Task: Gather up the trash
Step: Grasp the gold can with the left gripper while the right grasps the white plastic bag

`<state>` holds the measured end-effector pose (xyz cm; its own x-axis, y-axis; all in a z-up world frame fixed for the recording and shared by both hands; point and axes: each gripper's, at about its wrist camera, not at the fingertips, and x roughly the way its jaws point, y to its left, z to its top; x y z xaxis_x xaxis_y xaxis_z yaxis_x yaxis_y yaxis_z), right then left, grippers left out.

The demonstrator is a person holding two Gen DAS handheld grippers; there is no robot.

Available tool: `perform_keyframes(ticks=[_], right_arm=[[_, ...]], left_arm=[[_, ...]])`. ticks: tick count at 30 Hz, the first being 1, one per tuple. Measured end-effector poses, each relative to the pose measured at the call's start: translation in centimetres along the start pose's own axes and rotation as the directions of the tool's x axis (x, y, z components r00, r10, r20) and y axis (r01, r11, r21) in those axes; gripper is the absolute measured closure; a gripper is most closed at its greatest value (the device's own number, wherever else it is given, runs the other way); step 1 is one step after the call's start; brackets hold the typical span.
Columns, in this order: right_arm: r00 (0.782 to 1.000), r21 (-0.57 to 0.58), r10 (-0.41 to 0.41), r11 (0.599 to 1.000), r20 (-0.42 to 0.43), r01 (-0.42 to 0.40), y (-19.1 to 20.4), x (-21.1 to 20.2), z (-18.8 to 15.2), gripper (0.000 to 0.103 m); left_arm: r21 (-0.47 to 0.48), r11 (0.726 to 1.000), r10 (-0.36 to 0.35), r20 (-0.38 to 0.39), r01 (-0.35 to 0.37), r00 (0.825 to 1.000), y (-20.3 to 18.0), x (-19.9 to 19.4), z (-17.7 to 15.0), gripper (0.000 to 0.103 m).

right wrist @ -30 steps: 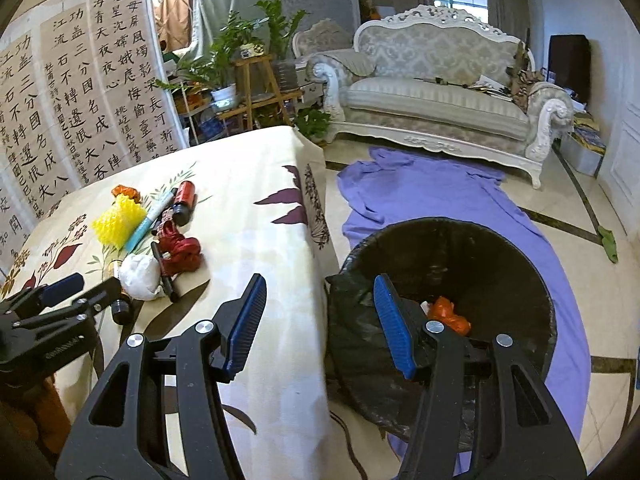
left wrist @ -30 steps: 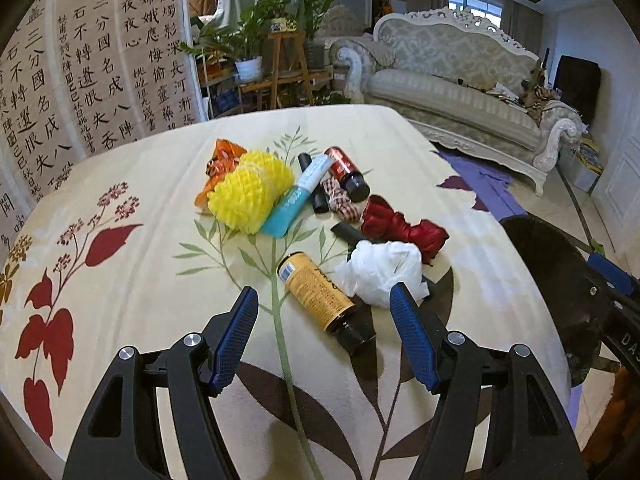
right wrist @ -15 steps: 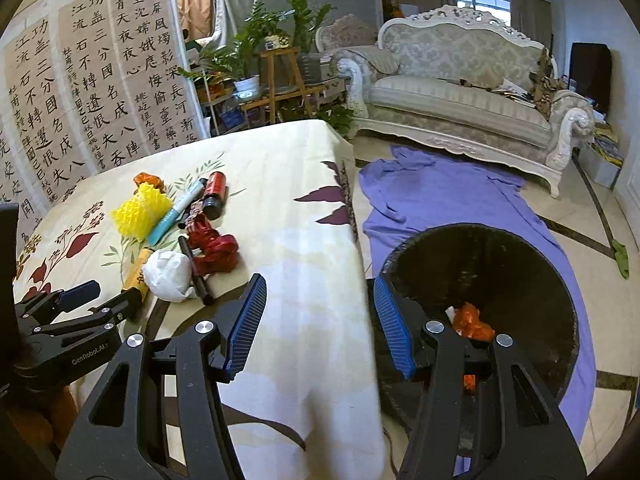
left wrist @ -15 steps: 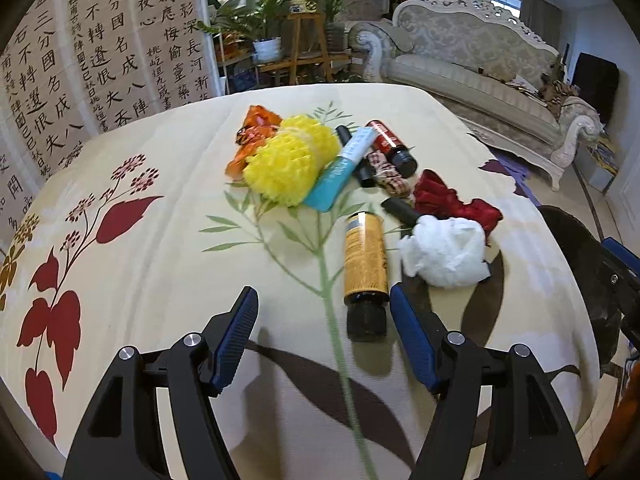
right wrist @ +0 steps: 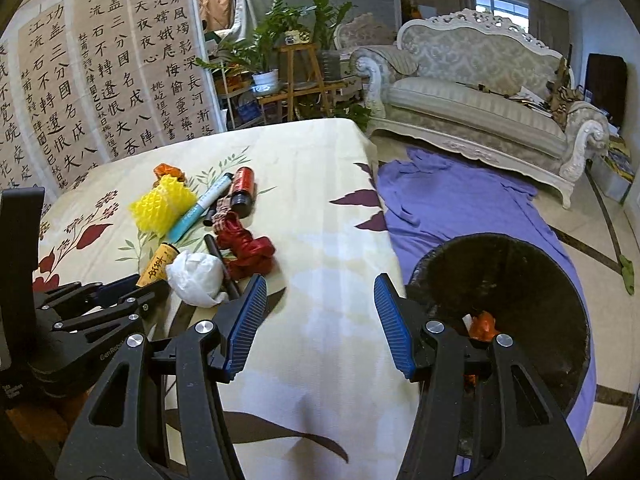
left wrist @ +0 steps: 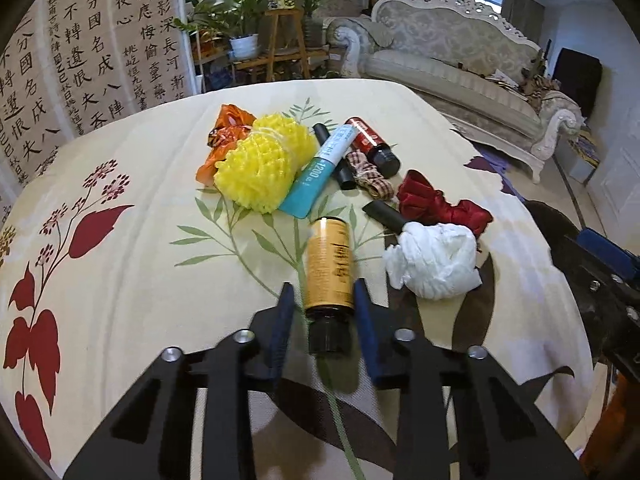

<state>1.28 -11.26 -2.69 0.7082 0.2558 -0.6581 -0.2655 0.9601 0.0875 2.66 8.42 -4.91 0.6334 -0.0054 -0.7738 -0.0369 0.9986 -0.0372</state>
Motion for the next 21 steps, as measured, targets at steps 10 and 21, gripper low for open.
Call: perform_keyframes(ticks=[10,21], right_arm=[[0.999,-0.050,0.045,0.998,-0.020,-0.046,2.9,0.8,0.4,0.048],[0.993,-0.128,0.096,0.986,-0.063,-0.104,7.3,2.8,0.7,0.048]], left_arm=[[-0.021,0.999,0.026,0.046,-0.025,0.999,2.0,-1.9,-0.4,0.078],[-0.100,0.987,0.133,0.067,-0.126,0.989,7.4,-2.6,-0.6,0.078]])
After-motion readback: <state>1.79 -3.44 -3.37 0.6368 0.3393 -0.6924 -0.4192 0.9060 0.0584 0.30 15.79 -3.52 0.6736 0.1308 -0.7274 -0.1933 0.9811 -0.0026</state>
